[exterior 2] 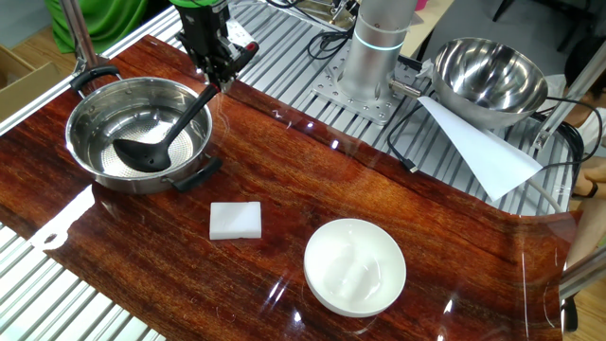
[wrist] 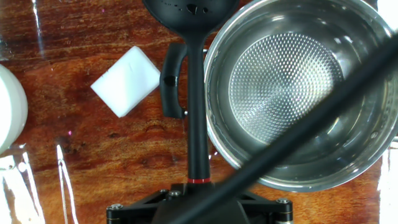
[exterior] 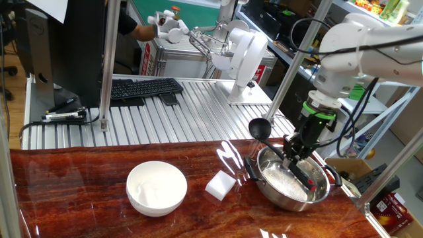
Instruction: Scoop water with a large spoon from one bowl to another
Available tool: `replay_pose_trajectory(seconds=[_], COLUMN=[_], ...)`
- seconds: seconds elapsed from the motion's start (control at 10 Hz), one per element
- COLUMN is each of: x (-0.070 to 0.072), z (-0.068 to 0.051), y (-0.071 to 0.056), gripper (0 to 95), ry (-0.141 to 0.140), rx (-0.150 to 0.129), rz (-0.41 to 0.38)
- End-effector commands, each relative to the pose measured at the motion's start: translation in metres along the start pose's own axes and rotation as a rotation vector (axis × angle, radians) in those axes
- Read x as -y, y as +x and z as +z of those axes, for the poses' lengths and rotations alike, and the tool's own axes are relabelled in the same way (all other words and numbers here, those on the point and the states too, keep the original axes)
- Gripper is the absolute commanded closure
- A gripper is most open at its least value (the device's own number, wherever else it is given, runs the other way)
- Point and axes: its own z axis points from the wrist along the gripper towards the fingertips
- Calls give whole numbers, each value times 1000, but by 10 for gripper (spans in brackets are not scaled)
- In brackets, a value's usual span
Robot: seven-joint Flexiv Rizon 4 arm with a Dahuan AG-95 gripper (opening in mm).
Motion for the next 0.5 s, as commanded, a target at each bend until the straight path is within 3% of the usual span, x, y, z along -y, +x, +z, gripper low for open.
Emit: replay_pose_trajectory(seconds=[0.1, 0.5], x=[0, 0], z=[1, 1], y=[1, 1], gripper=[950, 950], ry=[-8, -22], rx=[13, 18], rz=[-7, -7])
